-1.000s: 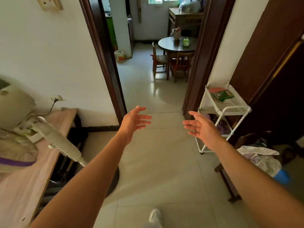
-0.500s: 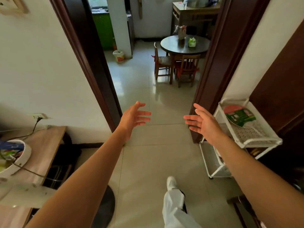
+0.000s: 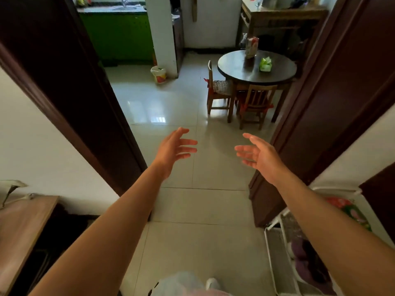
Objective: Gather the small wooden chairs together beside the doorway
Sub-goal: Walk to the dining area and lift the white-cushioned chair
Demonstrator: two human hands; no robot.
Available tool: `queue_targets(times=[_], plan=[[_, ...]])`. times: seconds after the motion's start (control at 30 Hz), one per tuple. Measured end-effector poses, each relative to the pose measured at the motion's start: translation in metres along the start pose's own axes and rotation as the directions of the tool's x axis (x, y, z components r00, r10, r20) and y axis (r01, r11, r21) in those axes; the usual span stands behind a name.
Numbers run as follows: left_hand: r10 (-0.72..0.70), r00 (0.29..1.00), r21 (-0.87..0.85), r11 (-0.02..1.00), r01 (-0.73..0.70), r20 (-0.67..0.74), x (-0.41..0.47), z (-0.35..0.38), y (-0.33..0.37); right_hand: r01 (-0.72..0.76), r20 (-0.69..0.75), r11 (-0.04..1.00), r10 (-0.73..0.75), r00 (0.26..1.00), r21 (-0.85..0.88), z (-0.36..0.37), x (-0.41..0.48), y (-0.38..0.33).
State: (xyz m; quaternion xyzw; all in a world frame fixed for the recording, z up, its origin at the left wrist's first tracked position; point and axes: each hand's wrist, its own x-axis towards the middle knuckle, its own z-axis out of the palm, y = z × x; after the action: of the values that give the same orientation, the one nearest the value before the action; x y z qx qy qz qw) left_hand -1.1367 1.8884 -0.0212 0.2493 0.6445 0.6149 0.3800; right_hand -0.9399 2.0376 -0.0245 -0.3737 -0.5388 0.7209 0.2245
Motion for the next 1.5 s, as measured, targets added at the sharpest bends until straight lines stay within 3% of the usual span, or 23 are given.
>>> queue_targets(times=[0.4,0.73,1.37,1.5], plan=[[-0.021,0.999,0.0,1.0,0.021,0.03,0.272,-0.014,0.026,0.031,-0.019,0.999,-0.032,0.999,-0.017,0.022,0.264,-0.049],[-0.036,0.997,0.036,0.999,0.033,0.074,0.505,-0.042,0.098,0.022,-0.053,1.0,-0.022,0.998,-0.01,0.053,0.494,-0.12],[-0.125,0.991,0.027,0.992,0.126,-0.046,0.901,-0.011,0.146,-0.052,0.009,0.998,0.052,0.999,-0.035,0.013,0.907,-0.23],[-0.093,0.996,0.045,0.995,0.092,0.004,0.968,-0.001,0.165,-0.084,0.009,0.996,0.084,0.996,-0.019,0.013,0.973,-0.25]])
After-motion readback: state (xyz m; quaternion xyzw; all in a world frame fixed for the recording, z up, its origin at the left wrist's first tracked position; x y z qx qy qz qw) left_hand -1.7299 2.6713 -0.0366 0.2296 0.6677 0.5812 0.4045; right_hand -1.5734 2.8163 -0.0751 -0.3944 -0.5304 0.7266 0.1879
